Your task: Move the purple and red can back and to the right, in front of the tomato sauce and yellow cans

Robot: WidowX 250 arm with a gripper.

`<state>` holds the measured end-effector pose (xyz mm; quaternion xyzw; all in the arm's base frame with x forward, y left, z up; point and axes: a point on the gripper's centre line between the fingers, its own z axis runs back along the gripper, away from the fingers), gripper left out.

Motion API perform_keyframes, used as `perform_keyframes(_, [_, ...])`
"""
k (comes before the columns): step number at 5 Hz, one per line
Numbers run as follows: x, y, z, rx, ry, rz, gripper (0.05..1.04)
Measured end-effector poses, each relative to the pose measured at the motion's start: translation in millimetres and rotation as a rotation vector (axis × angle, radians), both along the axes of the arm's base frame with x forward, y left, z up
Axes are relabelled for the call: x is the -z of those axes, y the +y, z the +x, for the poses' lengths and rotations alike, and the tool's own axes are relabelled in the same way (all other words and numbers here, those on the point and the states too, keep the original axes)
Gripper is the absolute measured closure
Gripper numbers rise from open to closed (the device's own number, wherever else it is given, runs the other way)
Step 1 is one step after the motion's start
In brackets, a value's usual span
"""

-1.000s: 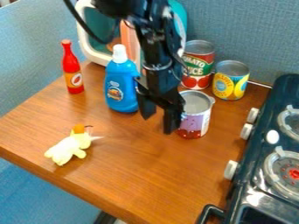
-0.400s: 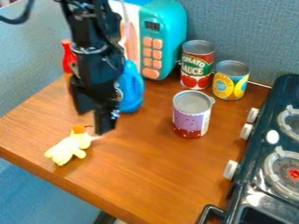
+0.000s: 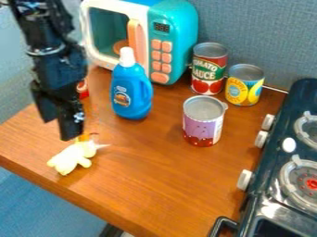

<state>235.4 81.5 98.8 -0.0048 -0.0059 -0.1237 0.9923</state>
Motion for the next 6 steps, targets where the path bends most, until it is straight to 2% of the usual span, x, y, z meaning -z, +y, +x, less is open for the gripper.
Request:
perform_keyframes(1, [-8.0,16.7,1.9,-0.036,-0.025,-0.018,0.083])
perform_keyframes(2, [-7.2,23.8,14.7,-0.043,-0.033,-0.051,0.083])
perform_keyframes(6, [-7.2,23.8,14.2,-0.039,-0.031,-0.053,0.083])
